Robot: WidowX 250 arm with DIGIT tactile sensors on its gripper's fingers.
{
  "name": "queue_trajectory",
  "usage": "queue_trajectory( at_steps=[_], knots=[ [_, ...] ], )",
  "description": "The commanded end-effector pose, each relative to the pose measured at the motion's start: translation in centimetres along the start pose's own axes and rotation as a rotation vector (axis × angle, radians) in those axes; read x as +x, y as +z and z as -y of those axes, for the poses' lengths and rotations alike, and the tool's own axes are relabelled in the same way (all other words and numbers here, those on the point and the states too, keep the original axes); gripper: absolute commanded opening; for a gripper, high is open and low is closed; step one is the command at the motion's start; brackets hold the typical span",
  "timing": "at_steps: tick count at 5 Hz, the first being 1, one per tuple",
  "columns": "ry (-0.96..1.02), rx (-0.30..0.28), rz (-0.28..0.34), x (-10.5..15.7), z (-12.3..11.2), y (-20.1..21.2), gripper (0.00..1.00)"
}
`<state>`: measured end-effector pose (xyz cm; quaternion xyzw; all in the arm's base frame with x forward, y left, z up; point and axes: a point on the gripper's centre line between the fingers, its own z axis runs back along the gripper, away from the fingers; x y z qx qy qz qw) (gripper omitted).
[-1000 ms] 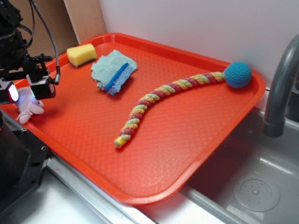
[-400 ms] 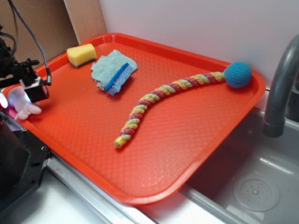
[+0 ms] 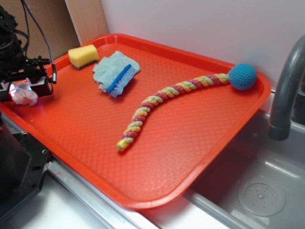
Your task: Grab the pink bunny.
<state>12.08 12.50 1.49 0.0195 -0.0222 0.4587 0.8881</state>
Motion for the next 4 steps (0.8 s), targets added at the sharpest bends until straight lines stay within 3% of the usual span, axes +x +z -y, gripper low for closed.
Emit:
queue_trajectory(
  at_steps=[1,2,3,4],
  knots=[
    [-0.227,0.033,-0.105,-2.5,1.9,2.2,0.0],
    [-0.478,-0.02,-0.111,-4.4,4.9,7.5,0.0],
    [-0.692,0.002,-0.127,-6.2,6.9,12.6,0.0],
    [-0.779,-0.003,-0.036,-7.6,7.7,16.5,0.0]
  ],
)
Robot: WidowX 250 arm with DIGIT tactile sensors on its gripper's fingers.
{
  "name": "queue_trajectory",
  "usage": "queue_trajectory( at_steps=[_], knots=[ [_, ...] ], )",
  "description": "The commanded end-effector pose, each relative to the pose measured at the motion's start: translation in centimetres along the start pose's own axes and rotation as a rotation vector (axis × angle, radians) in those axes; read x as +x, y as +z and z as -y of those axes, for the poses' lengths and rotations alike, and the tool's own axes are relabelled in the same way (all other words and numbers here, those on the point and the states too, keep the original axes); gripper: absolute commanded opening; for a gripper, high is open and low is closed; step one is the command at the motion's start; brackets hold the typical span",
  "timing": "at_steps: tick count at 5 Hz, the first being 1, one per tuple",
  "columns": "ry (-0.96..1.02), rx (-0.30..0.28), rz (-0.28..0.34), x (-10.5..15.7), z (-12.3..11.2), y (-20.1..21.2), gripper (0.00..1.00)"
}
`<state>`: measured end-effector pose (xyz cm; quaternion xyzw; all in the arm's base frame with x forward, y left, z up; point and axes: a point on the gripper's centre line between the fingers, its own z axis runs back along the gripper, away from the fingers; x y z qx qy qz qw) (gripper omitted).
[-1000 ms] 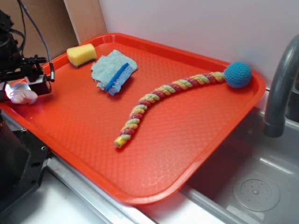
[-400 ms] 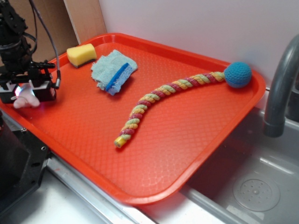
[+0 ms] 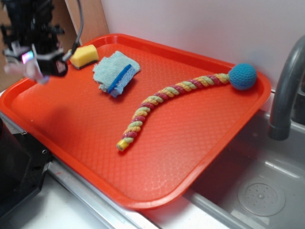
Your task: Grab the pink bunny.
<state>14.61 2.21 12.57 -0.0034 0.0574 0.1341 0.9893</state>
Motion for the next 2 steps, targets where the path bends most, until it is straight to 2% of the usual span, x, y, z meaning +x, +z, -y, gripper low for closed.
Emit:
queue_trajectory(
  at_steps=[1,2],
  knots=[
    [-0.112,-0.002,0.168,-2.9,-0.1,6.1,0.0],
    [-0.082,-0.013,0.176,-3.1,-1.5,5.6,0.0]
  ],
)
